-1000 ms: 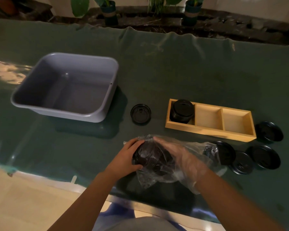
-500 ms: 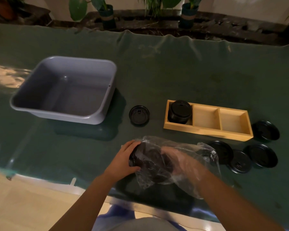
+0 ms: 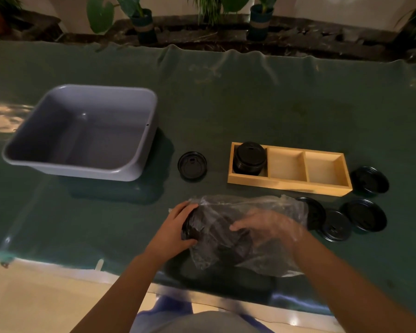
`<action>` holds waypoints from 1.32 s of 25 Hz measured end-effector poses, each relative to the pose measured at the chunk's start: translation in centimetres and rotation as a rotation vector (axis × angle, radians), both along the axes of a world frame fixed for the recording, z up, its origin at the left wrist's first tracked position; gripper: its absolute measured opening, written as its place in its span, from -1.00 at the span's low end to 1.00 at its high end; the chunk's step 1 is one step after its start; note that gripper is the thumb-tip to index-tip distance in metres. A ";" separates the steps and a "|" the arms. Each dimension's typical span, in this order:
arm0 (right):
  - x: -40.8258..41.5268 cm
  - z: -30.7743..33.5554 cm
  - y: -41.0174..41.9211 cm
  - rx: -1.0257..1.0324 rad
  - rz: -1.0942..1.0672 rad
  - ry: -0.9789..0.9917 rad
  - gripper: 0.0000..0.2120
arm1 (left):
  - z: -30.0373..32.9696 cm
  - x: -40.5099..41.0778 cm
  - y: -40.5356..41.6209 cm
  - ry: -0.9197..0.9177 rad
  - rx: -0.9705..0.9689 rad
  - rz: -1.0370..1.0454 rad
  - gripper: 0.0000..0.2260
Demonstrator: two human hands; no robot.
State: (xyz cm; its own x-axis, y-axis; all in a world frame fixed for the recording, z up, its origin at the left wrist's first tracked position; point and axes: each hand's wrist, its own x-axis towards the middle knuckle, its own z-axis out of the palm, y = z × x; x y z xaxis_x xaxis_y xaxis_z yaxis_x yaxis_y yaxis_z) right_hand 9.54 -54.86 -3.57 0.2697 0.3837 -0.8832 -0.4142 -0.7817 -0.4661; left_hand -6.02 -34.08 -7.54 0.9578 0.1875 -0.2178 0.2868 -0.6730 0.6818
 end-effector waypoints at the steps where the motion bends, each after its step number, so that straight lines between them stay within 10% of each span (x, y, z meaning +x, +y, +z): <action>1: 0.4 0.4 -0.6 0.032 -0.020 -0.020 -0.57 | 0.1 0.1 -0.1 0.000 0.003 0.010 -0.21; 19: 10.9 2.8 -12.5 0.630 -1.016 -0.239 -0.87 | 0.8 2.1 -1.2 0.033 0.035 0.151 -0.20; 33: 15.3 -1.9 -6.1 0.041 -0.586 -0.669 -0.65 | 0.7 1.9 -0.9 0.069 0.001 0.157 -0.18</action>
State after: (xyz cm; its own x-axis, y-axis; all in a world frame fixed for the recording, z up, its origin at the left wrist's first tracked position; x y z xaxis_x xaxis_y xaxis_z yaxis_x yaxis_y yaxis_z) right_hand 24.87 -60.99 -5.51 0.8871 0.0503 -0.4589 -0.3731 -0.5073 -0.7768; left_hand -4.13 -34.97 -6.81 0.8993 0.3343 -0.2820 0.4350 -0.6167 0.6561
